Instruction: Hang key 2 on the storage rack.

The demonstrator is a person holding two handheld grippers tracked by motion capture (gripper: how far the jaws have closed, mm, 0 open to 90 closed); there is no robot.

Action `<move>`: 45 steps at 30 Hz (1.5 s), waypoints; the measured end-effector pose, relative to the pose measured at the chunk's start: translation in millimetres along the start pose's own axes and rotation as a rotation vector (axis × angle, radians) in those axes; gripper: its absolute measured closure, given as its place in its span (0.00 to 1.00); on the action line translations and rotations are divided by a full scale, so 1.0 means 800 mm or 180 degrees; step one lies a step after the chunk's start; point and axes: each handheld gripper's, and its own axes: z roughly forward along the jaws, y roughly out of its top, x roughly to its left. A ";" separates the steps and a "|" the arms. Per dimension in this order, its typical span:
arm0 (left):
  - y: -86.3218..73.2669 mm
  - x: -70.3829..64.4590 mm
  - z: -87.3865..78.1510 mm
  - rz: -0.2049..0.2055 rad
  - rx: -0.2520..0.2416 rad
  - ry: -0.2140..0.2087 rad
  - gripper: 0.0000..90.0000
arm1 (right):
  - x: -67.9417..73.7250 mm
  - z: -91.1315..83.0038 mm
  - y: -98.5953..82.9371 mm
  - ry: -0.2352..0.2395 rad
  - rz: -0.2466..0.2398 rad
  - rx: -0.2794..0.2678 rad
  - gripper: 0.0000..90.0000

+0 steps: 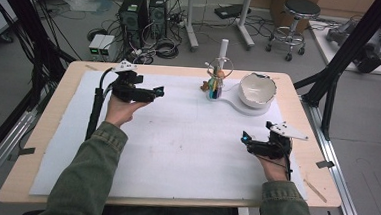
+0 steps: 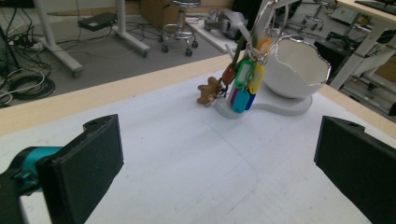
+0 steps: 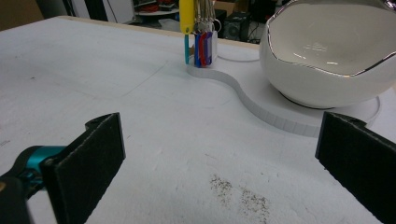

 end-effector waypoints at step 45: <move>-0.091 0.052 -0.127 -0.0128 -0.0431 0.0770 0.02 | 0.002 0.000 0.000 -0.0002 -0.0006 0.0012 0.01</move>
